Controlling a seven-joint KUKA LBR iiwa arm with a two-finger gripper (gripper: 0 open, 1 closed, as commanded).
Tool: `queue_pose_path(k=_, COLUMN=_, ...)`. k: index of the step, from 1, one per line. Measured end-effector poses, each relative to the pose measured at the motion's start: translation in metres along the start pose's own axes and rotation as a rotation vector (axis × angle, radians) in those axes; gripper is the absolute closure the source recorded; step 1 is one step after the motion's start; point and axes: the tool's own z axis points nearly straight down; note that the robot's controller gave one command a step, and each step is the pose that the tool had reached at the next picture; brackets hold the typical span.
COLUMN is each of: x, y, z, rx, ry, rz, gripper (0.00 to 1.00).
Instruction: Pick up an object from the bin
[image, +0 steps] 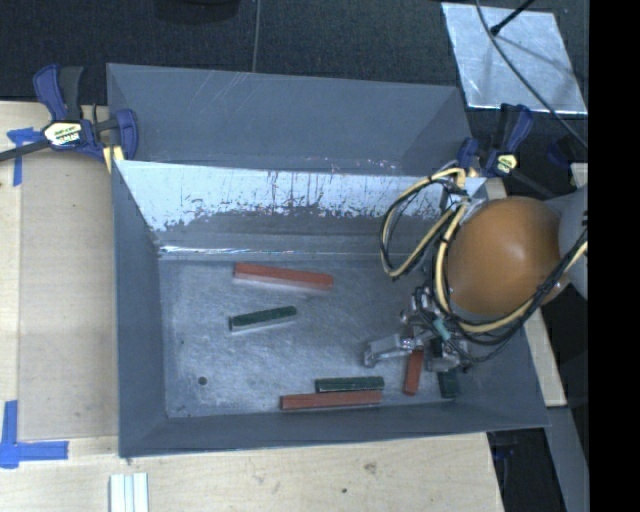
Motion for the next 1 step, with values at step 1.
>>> queue_pose_path(k=1, x=0.0001, y=0.0011, z=0.0011, rx=-0.003, ry=-0.001, rz=0.003, gripper=1.00)
